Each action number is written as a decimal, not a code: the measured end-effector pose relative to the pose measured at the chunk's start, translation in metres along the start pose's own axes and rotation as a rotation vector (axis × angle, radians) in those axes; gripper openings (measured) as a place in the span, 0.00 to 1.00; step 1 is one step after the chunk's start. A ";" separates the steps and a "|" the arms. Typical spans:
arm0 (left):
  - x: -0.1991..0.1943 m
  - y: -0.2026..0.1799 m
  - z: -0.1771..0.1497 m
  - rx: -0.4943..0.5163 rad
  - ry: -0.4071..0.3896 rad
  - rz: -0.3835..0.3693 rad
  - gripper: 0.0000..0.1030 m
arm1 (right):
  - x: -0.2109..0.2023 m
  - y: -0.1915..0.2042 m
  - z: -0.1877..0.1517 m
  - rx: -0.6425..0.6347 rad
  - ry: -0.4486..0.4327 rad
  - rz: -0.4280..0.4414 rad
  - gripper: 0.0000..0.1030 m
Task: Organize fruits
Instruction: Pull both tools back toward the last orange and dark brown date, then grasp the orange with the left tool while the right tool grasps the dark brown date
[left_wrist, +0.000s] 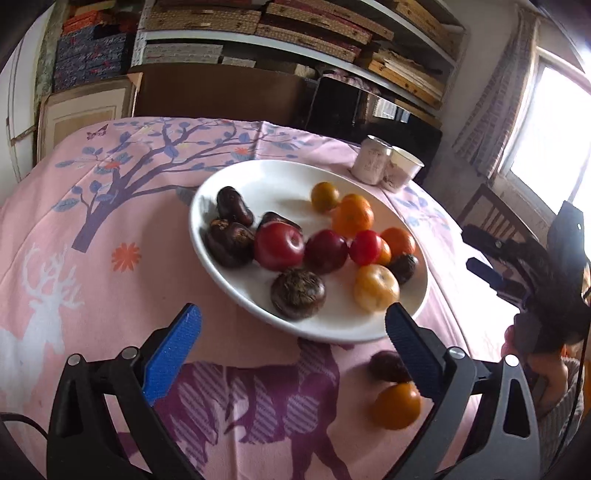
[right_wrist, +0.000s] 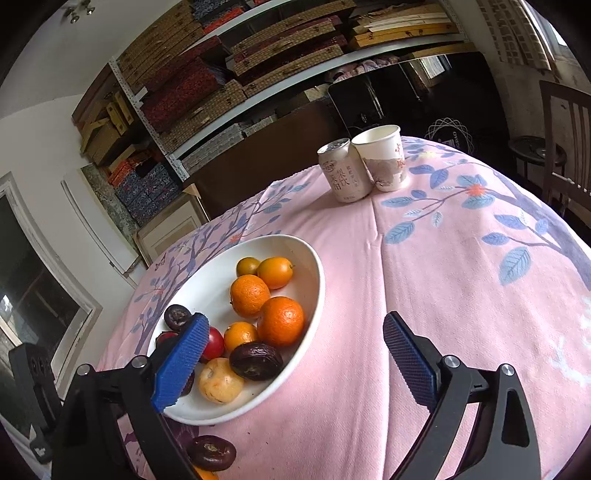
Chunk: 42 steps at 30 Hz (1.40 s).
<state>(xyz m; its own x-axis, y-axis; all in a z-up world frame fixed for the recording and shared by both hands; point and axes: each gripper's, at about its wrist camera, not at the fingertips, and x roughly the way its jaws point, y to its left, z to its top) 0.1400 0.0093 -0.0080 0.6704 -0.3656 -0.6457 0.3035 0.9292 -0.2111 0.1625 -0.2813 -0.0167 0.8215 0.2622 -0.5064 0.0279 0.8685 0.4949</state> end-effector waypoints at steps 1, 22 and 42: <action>-0.003 -0.010 -0.005 0.040 -0.007 -0.005 0.95 | -0.004 -0.004 -0.002 0.020 0.002 0.005 0.94; 0.029 -0.060 -0.045 0.288 0.196 0.060 0.96 | -0.011 -0.016 -0.031 0.090 0.152 0.088 0.95; 0.024 -0.066 -0.048 0.276 0.197 -0.029 0.96 | 0.023 0.069 -0.081 -0.231 0.387 0.231 0.51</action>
<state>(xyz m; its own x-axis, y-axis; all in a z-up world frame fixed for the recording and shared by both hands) 0.1036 -0.0585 -0.0453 0.5232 -0.3492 -0.7774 0.5101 0.8590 -0.0425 0.1370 -0.1814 -0.0516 0.5190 0.5575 -0.6479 -0.2927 0.8281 0.4781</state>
